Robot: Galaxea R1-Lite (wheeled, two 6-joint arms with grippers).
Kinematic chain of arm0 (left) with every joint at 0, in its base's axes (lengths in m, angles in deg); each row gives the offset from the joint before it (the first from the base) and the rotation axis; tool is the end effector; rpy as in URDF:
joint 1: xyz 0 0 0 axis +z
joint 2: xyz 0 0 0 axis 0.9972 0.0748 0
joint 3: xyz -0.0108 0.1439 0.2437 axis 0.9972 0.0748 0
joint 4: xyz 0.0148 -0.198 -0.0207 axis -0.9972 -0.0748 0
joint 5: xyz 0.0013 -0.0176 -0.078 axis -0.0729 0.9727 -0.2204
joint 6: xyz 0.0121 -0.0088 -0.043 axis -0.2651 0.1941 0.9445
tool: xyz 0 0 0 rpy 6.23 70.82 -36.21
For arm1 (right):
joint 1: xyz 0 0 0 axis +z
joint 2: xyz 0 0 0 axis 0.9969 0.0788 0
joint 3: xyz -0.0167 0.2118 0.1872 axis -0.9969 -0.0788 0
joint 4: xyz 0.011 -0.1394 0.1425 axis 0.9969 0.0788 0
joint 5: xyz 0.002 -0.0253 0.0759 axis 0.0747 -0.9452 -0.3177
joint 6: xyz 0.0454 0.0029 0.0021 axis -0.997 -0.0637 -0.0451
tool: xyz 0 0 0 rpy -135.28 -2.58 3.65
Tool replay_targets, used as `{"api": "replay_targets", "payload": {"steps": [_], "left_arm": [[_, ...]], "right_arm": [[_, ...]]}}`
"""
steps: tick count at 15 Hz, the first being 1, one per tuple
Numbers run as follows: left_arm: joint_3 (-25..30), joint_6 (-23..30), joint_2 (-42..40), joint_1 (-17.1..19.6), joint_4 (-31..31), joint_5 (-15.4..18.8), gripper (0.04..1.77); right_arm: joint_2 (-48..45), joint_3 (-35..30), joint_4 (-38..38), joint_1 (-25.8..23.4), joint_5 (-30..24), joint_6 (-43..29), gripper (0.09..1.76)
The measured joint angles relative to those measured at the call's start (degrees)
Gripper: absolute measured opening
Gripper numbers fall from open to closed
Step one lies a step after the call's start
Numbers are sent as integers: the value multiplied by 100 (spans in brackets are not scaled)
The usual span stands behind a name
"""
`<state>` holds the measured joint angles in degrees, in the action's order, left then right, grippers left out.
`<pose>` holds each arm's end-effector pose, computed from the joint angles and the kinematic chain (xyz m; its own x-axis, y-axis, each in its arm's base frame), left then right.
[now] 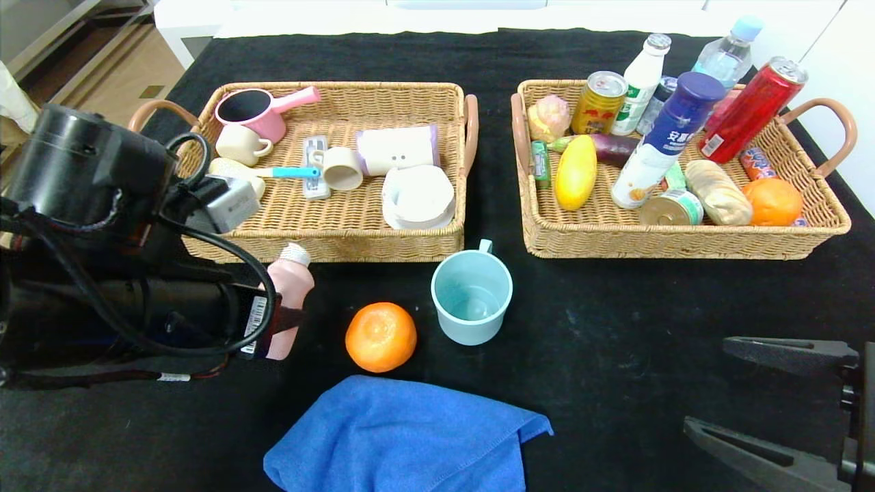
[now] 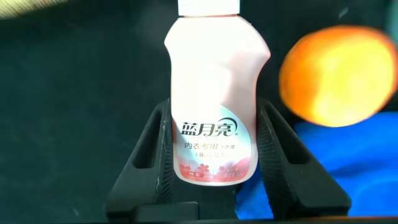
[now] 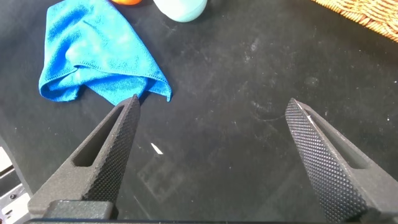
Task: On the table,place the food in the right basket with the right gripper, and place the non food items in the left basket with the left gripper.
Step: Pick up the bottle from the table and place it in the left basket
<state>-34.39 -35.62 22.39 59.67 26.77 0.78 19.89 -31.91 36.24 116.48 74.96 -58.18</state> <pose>0.2339 -0.1024 0.2240 0.7871 -0.1212 -0.6048 0.2000 0.9777 0.0643 0.1508 0.1019 0.1911 0.6928 0.6652 -0.2785 -0.6992 0.7141 -0.0337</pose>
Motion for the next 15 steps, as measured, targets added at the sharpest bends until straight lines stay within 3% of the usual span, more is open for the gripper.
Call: {"api": "replay_targets", "payload": {"steps": [10, 15], "left_arm": [[-1152, -52, 138, 154, 483, -15, 84], [-1510, -48, 681, 619, 1568, -129, 84]], "right_arm": [[-39, 9, -1, 0, 0, 2, 171], [-127, 17, -1, 0, 2, -6, 171]]}}
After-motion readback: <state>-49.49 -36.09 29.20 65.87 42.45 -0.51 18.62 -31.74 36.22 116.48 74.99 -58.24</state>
